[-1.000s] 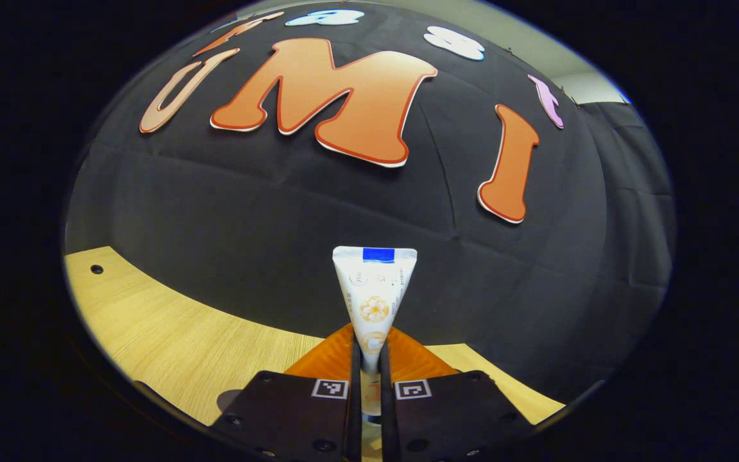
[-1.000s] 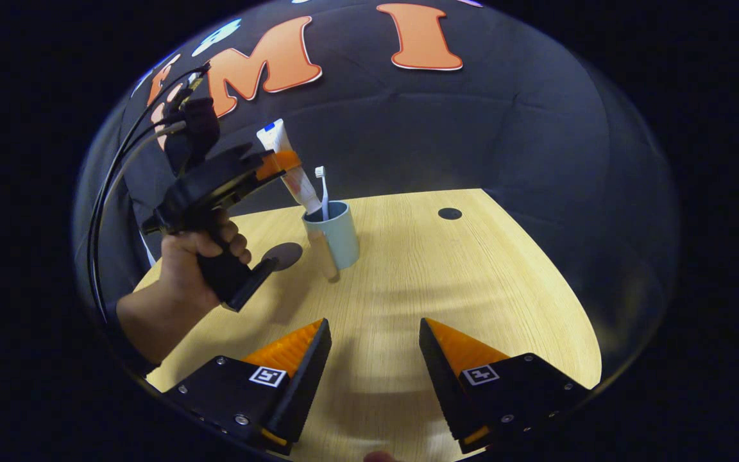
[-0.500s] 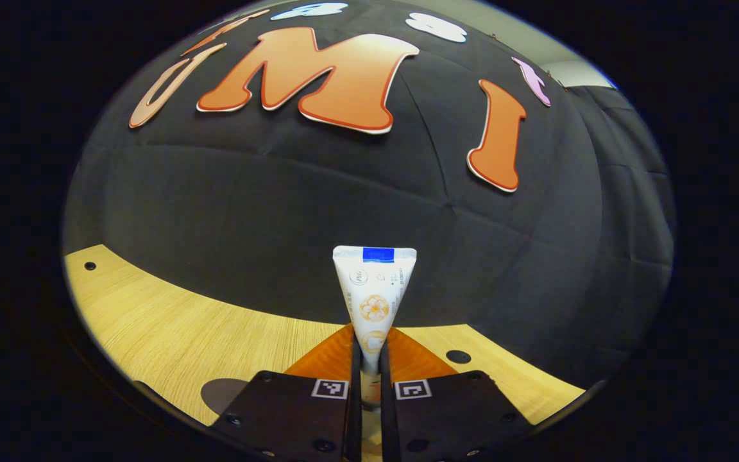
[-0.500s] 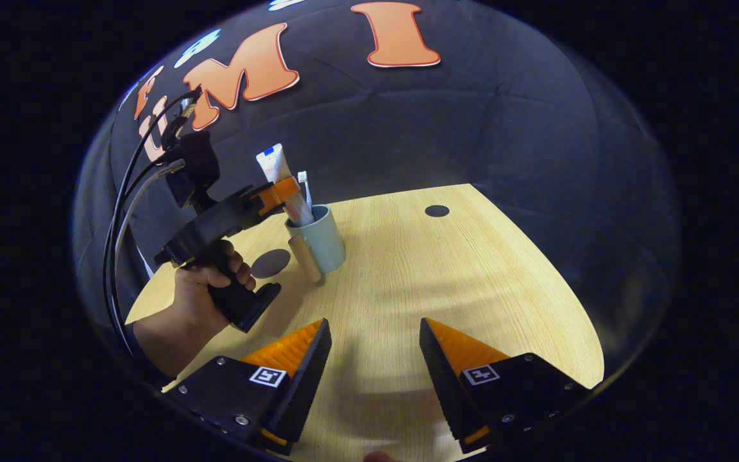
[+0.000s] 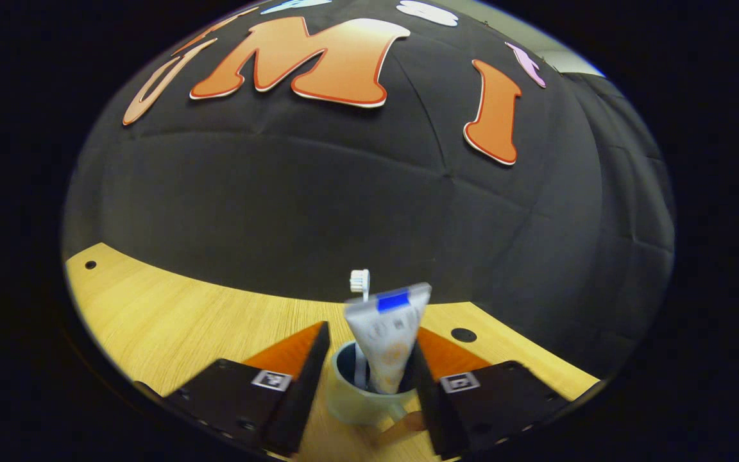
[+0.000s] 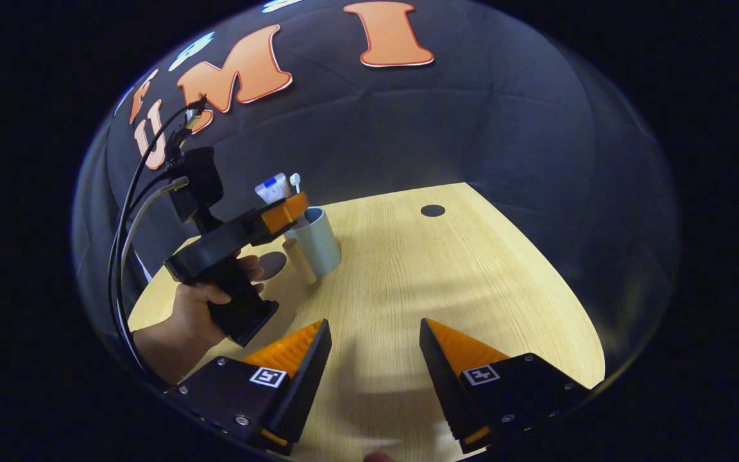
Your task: Put the toothbrush and toothpaste on the desktop into the cup, then pick up the cup and place it on the coaster on the desktop.
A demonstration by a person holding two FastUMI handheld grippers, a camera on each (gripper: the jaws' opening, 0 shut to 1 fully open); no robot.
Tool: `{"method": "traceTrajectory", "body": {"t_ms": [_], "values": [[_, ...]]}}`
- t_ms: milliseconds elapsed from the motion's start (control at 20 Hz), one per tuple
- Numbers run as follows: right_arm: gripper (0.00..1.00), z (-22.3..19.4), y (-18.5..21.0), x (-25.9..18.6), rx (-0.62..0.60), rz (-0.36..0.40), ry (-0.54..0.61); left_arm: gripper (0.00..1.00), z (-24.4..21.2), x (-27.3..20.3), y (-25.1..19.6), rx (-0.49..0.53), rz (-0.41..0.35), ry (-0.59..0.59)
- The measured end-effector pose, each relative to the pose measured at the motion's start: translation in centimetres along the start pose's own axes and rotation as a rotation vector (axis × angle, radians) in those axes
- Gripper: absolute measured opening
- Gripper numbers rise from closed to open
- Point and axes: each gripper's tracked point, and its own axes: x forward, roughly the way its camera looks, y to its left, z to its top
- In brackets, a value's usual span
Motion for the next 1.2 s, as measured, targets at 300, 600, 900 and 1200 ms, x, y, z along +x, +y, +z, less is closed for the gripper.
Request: {"method": "traceTrajectory", "body": {"t_ms": [300, 600, 900, 1200], "values": [[0.85, -0.2, -0.5, -0.3, -0.012, -0.021, 0.002, 0.98, 0.0, -1.6, -1.2, 0.0, -0.049, 0.008], [0.84, 0.4, -1.1, -0.9, -0.017, -0.05, 0.004, 0.98, 2.7, -5.1, -1.5, 0.005, -0.1, 0.018], [0.84, 2.3, 1.2, -0.4, -0.021, -0.034, 0.011, 0.97, 6.4, -10.7, 0.2, 0.07, -0.084, 0.018], [0.84, 5.2, 6.3, 1.9, -0.058, 0.025, 0.014, 0.97, 10.1, -16.4, 3.7, 0.138, -0.02, 0.017]]}}
